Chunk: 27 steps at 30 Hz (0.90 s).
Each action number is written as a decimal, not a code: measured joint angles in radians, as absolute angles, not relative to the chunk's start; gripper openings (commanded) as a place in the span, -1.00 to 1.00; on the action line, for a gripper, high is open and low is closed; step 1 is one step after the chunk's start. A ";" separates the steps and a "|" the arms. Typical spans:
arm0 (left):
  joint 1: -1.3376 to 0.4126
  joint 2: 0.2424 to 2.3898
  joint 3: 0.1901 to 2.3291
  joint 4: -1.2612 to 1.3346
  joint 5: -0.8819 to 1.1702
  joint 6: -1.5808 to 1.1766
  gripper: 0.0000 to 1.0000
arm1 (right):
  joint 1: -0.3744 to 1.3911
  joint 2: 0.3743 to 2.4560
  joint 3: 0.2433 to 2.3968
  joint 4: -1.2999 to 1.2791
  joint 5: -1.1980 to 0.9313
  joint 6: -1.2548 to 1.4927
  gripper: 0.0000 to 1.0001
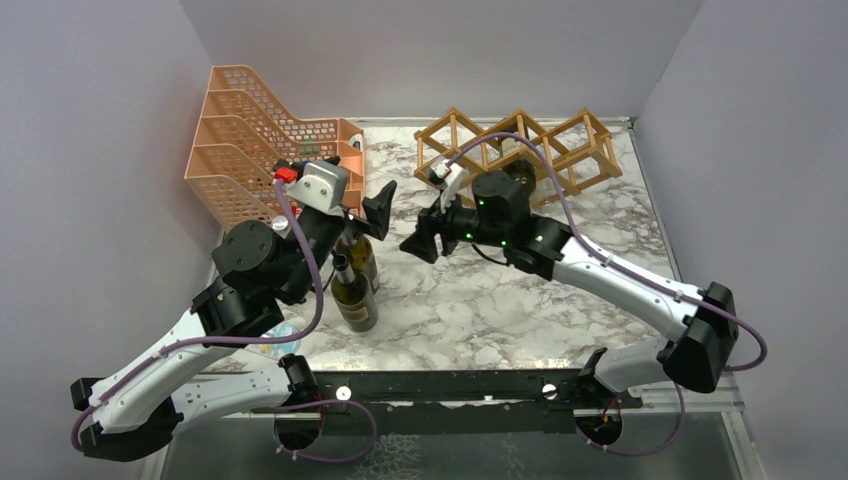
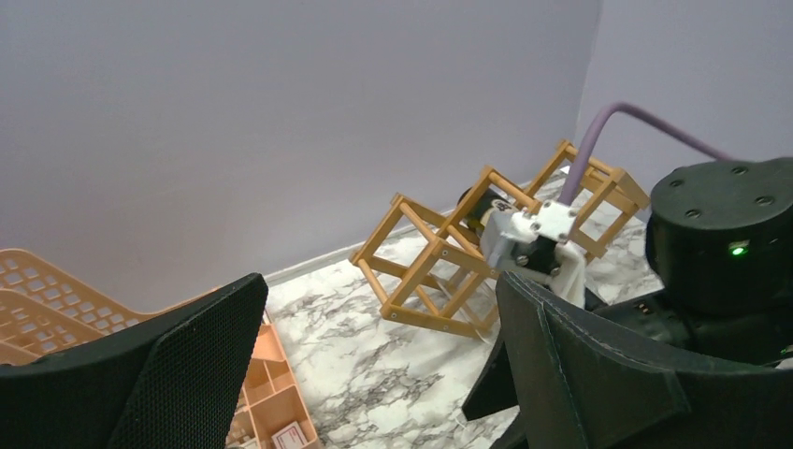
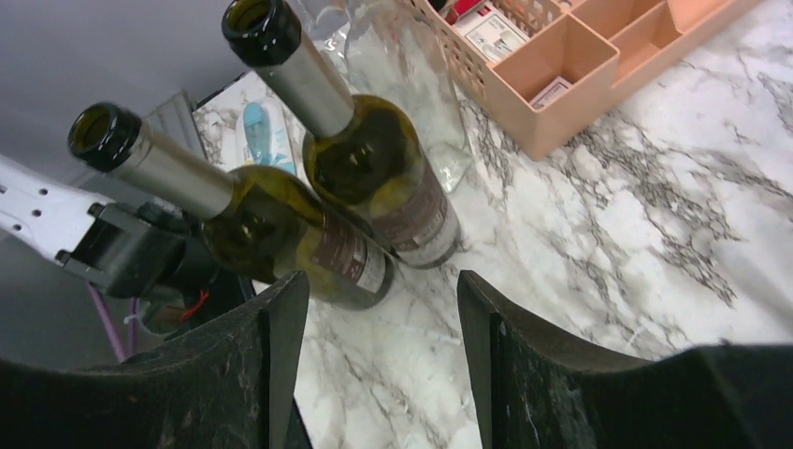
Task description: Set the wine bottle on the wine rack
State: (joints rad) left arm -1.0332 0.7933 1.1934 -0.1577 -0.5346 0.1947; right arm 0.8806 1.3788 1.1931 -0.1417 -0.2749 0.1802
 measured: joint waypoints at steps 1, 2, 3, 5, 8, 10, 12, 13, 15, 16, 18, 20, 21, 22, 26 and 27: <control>-1.033 0.786 1.193 -0.158 -0.541 0.199 0.98 | 0.893 1.406 1.204 -0.122 -0.275 0.179 0.25; -1.033 0.778 1.193 -0.157 -0.548 0.202 0.98 | 0.907 1.439 1.221 -0.100 -0.274 0.178 0.25; -1.033 0.769 1.193 -0.155 -0.553 0.204 0.98 | 0.916 1.465 1.235 -0.083 -0.274 0.176 0.25; -1.033 0.754 1.193 -0.151 -0.564 0.207 0.98 | 0.931 1.512 1.263 -0.045 -0.273 0.172 0.25; -1.033 0.729 1.193 -0.145 -0.577 0.208 0.98 | 0.951 1.570 1.301 0.007 -0.275 0.163 0.25; -1.033 0.715 1.193 -0.137 -0.584 0.210 0.98 | 0.960 1.605 1.327 0.035 -0.278 0.159 0.25; -1.033 0.706 1.193 -0.134 -0.593 0.214 0.98 | 0.968 1.639 1.359 0.060 -0.282 0.154 0.25; -1.033 0.704 1.193 -0.133 -0.596 0.217 0.98 | 0.971 1.652 1.372 0.068 -0.286 0.151 0.25; -1.033 0.704 1.193 -0.130 -0.597 0.222 0.98 | 0.974 1.676 1.394 0.085 -0.295 0.142 0.25; -1.033 0.704 1.193 -0.130 -0.597 0.226 0.98 | 0.974 1.686 1.405 0.090 -0.305 0.137 0.25; -1.033 0.704 1.193 -0.130 -0.599 0.229 0.98 | 0.976 1.703 1.418 0.103 -0.329 0.127 0.25; -1.033 0.704 1.193 -0.130 -0.600 0.231 0.98 | 0.977 1.717 1.425 0.112 -0.355 0.117 0.24; -1.033 0.704 1.193 -0.130 -0.600 0.233 0.98 | 0.978 1.727 1.433 0.112 -0.368 0.110 0.22; -1.033 0.704 1.193 -0.130 -0.600 0.234 0.98 | 0.980 1.736 1.440 0.112 -0.376 0.106 0.20; -1.033 0.704 1.193 -0.130 -0.600 0.237 0.98 | 0.989 1.774 1.471 0.121 -0.391 0.085 -0.07; -1.033 0.704 1.193 -0.130 -0.600 0.237 0.98 | 0.990 1.782 1.473 0.128 -0.391 0.079 -0.15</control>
